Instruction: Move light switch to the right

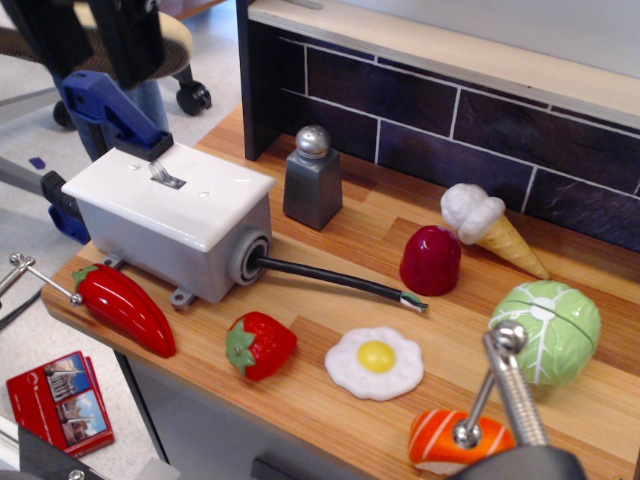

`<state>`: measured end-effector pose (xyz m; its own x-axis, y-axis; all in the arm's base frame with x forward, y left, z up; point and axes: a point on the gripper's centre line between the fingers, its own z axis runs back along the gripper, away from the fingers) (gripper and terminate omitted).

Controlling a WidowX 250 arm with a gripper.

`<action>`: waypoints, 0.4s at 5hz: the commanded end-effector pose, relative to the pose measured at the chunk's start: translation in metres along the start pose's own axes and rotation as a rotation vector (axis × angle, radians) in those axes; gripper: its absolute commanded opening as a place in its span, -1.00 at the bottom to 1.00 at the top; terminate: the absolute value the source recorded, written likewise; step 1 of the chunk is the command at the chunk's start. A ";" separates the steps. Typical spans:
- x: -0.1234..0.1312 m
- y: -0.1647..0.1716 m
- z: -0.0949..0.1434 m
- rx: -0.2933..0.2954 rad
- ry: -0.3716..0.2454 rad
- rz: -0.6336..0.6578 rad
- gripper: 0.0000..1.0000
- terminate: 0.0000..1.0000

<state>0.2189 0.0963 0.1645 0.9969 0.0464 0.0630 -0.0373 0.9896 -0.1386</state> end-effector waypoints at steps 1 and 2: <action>0.007 0.031 -0.034 0.073 -0.012 -0.012 1.00 -1.00; 0.010 0.035 -0.051 0.095 -0.002 -0.011 1.00 -1.00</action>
<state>0.2317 0.1232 0.0962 0.9987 0.0343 0.0382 -0.0324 0.9982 -0.0497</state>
